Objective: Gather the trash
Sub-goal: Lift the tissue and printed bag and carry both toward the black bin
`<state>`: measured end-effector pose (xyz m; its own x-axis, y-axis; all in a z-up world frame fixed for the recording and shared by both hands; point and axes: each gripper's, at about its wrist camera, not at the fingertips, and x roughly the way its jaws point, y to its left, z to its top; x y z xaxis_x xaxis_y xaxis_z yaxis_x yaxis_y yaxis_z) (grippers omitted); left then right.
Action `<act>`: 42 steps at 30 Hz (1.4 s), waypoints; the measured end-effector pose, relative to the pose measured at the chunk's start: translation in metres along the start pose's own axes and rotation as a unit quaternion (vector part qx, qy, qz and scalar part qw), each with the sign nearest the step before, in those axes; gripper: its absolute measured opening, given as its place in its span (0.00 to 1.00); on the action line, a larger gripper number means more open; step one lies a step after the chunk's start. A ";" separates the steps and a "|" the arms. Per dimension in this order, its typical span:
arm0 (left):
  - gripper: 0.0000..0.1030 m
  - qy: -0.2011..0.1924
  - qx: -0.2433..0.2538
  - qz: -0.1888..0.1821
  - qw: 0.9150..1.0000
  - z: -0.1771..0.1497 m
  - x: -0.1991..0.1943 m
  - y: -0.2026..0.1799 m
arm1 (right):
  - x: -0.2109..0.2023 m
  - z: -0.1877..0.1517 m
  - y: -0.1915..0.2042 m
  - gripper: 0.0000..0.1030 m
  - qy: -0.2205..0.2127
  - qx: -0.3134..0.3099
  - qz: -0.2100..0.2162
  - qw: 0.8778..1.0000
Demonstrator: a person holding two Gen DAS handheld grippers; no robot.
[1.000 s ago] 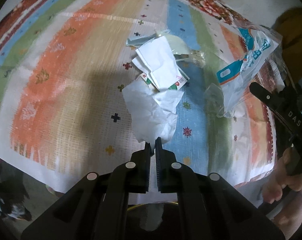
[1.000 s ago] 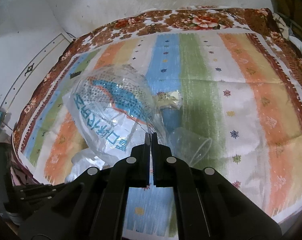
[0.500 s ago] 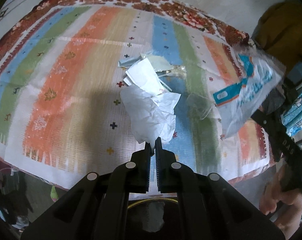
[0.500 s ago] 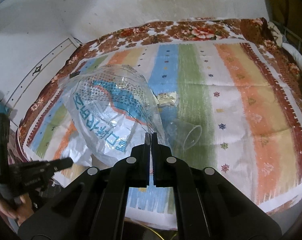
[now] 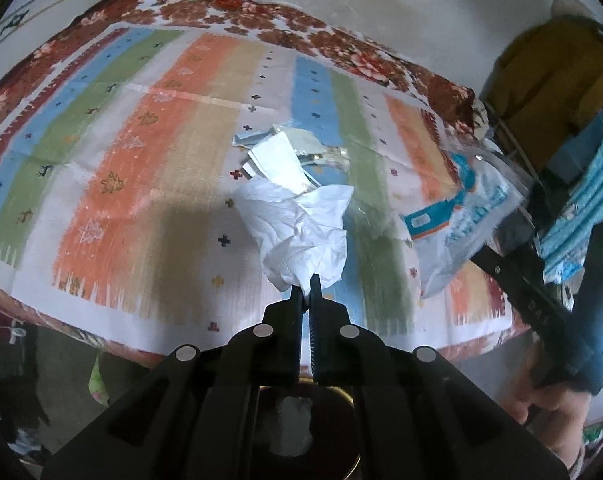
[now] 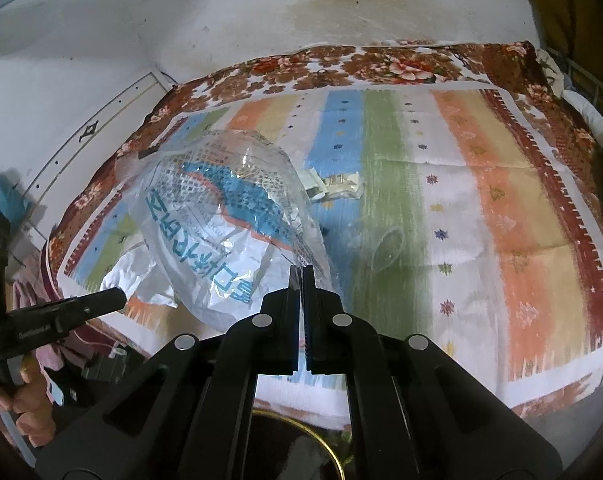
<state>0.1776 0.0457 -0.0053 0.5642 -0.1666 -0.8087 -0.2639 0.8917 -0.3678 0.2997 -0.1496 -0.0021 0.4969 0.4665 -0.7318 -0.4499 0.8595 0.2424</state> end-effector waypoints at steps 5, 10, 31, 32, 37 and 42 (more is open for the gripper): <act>0.02 -0.002 0.022 -0.016 1.000 -0.019 -0.010 -0.005 | -0.021 -0.017 0.004 0.01 -0.001 0.006 0.012 1.000; 0.02 -0.006 0.036 -0.028 0.999 -0.033 -0.022 -0.007 | -0.037 -0.044 0.008 0.01 0.007 0.014 0.022 1.000; 0.02 -0.005 0.098 -0.053 0.994 -0.101 -0.043 -0.019 | -0.078 -0.119 0.011 0.01 0.012 0.031 0.060 0.998; 0.02 -0.003 0.099 -0.054 0.994 -0.105 -0.043 -0.018 | -0.078 -0.123 0.012 0.01 0.015 0.030 0.063 0.997; 0.02 0.007 0.101 -0.060 0.993 -0.125 -0.044 -0.012 | -0.085 -0.145 0.020 0.01 0.016 0.029 0.082 0.996; 0.02 0.009 0.118 -0.061 0.991 -0.139 -0.047 -0.012 | -0.089 -0.162 0.024 0.01 0.020 0.030 0.090 0.995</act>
<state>0.0457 -0.0155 -0.0270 0.5667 -0.2848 -0.7731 -0.0035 0.9375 -0.3480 0.1247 -0.2045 -0.0342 0.3820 0.6067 -0.6971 -0.4840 0.7740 0.4083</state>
